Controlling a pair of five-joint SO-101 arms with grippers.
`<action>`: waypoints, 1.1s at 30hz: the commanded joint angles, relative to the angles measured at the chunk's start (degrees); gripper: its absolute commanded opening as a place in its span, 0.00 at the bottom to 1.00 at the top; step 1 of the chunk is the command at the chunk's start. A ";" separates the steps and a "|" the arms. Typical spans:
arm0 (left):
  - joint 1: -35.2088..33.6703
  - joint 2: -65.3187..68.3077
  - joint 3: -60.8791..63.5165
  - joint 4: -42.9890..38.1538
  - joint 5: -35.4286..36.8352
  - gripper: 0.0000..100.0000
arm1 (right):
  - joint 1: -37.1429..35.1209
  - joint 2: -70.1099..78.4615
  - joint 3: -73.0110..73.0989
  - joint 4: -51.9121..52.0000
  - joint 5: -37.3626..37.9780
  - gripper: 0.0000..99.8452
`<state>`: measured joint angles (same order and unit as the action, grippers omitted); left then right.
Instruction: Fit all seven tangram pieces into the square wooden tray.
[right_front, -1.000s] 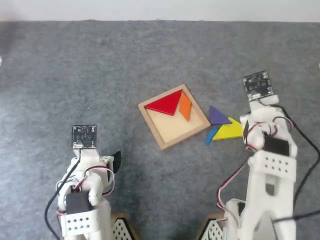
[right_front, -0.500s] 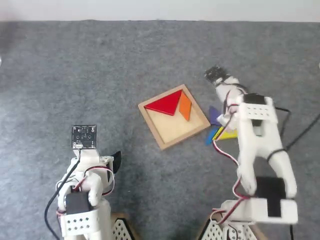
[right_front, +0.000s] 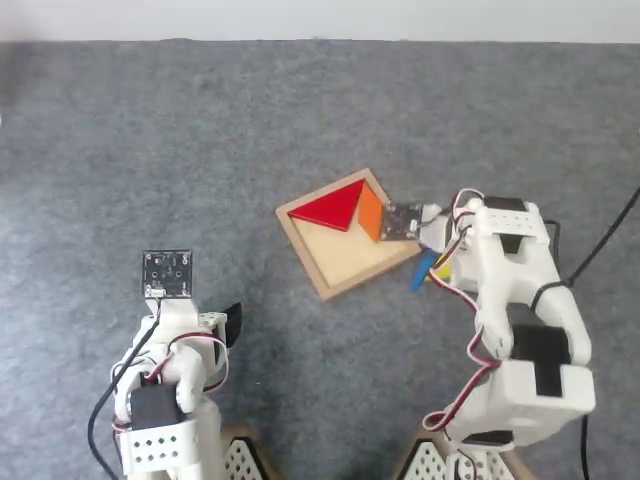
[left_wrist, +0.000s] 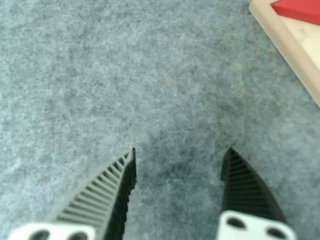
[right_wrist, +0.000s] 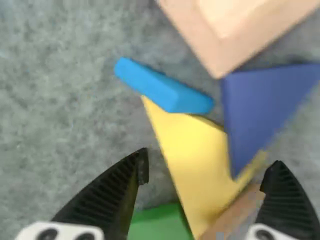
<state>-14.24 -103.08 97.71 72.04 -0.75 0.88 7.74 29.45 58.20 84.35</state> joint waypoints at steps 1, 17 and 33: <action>0.00 -1.23 -1.27 0.26 0.44 0.27 | 0.66 2.86 -3.34 -1.80 1.23 0.36; 0.00 -1.23 -1.27 0.26 0.44 0.27 | -1.71 8.40 -10.02 -1.36 -0.53 0.02; 0.00 -1.23 -1.27 0.26 0.44 0.27 | -1.45 -12.88 1.05 2.95 -22.77 0.01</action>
<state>-14.24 -103.08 97.71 72.04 -0.75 0.53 2.99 26.37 64.88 68.62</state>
